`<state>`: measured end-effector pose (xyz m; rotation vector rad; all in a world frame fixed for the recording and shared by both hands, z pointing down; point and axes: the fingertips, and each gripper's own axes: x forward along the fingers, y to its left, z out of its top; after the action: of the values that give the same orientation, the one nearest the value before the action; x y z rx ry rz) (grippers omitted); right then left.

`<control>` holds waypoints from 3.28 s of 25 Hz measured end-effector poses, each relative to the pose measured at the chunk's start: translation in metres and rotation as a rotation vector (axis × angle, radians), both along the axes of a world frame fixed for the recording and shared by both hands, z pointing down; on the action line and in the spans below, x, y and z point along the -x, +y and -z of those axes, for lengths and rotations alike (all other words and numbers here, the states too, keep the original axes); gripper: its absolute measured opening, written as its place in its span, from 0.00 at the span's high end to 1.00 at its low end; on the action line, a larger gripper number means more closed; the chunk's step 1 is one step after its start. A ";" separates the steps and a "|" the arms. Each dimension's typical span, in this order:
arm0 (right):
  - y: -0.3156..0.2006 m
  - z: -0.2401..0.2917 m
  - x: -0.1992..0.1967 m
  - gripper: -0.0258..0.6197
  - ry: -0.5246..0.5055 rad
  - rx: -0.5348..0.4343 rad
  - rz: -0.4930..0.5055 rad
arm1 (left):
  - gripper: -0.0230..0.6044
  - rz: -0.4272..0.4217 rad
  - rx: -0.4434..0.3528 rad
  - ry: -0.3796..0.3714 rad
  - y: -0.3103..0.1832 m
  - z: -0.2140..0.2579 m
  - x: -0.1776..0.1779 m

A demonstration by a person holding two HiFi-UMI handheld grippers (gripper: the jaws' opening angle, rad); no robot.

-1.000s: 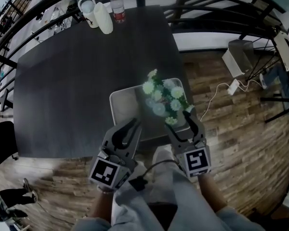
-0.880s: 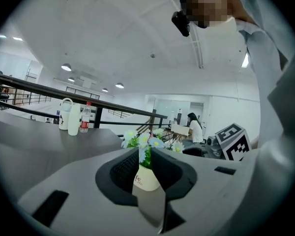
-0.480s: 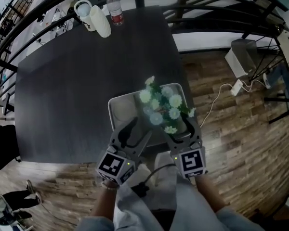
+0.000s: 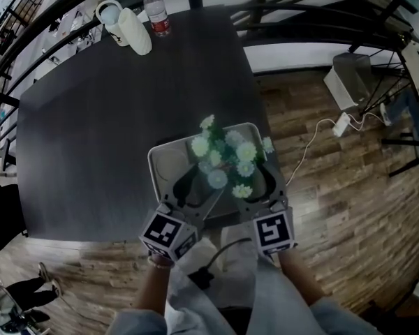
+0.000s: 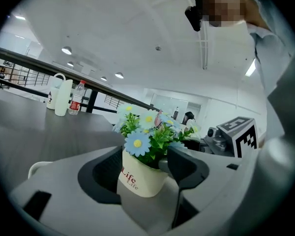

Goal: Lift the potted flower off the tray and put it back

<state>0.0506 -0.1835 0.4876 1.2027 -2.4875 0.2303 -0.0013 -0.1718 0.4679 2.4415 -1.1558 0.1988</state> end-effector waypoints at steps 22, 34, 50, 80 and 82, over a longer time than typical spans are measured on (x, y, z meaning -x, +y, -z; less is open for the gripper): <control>-0.021 -0.002 0.018 0.50 -0.052 -0.075 0.096 | 0.53 -0.063 -0.002 0.024 -0.015 0.003 -0.032; -0.023 0.002 0.016 0.71 -0.015 -0.138 0.115 | 0.53 -0.076 -0.002 0.020 -0.020 0.002 -0.042; -0.013 0.010 0.013 0.76 -0.012 -0.156 0.084 | 0.53 -0.084 -0.013 0.017 -0.011 0.011 -0.047; 0.019 0.136 0.024 0.76 -0.043 -0.344 0.060 | 0.54 -0.077 -0.221 0.043 0.026 0.133 -0.034; 0.022 0.145 0.025 0.76 -0.040 -0.363 0.063 | 0.54 -0.081 -0.234 0.051 0.030 0.140 -0.034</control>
<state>0.0255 -0.1613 0.3429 1.2584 -2.6747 -0.2262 0.0323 -0.1420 0.3277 2.6831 -1.1137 0.0262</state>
